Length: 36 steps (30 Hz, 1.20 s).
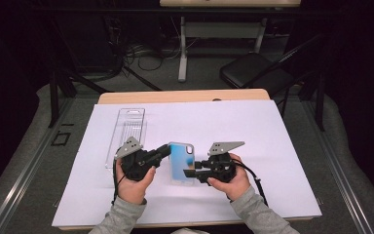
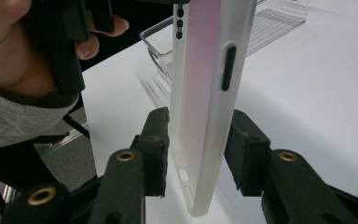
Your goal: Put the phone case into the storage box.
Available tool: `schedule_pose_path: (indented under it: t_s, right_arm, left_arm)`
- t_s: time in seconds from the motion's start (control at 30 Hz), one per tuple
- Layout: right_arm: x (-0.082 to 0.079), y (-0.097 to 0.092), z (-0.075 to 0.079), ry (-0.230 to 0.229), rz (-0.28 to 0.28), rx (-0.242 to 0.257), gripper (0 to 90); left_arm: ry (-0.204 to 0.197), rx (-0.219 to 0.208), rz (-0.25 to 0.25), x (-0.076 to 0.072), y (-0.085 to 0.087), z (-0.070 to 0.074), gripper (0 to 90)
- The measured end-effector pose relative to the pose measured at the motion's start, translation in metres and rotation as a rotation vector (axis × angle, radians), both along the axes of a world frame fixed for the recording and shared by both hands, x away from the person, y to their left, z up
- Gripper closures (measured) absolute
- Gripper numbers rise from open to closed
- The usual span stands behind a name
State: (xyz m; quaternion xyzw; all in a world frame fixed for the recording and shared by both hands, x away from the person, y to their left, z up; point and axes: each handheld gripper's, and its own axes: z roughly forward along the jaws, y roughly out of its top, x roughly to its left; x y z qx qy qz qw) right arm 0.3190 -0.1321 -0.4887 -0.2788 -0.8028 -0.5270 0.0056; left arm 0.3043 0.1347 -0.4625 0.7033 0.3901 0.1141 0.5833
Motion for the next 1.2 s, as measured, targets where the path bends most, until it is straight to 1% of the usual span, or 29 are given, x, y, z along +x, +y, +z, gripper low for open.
schedule_pose_path:
  t_s: [0.23,0.33,0.5,0.8,1.0,1.07,1.13,1.2]
  right_arm:
    - [0.000,0.000,0.000,-0.008,-0.002,0.003,55.1]
    - [0.001,0.000,0.000,-0.010,-0.009,0.002,52.7]
    - [0.001,-0.001,0.000,-0.028,-0.012,-0.006,51.6]
    - [0.003,-0.002,0.000,-0.040,-0.018,-0.024,51.5]
    - [0.004,-0.005,0.002,-0.053,-0.022,-0.022,51.4]
    - [0.004,-0.006,0.002,-0.073,-0.026,-0.029,50.6]
    - [0.004,-0.006,0.003,-0.079,-0.024,-0.041,50.8]
    - [0.004,-0.006,0.003,-0.096,-0.027,-0.048,51.3]
  left_arm:
    - [0.001,0.005,0.021,0.003,0.005,-0.001,85.4]
    - [0.000,-0.001,0.029,0.003,0.008,0.000,85.4]
    - [-0.002,-0.002,0.037,0.004,0.012,0.001,85.4]
    - [-0.011,-0.008,0.060,0.005,0.016,0.002,85.4]
    - [-0.014,-0.012,0.073,0.007,0.022,0.003,85.4]
    - [-0.015,-0.015,0.079,0.007,0.024,0.004,85.4]
    - [-0.015,-0.021,0.088,0.008,0.026,0.004,85.4]
    - [-0.016,-0.024,0.094,0.008,0.028,0.005,85.4]
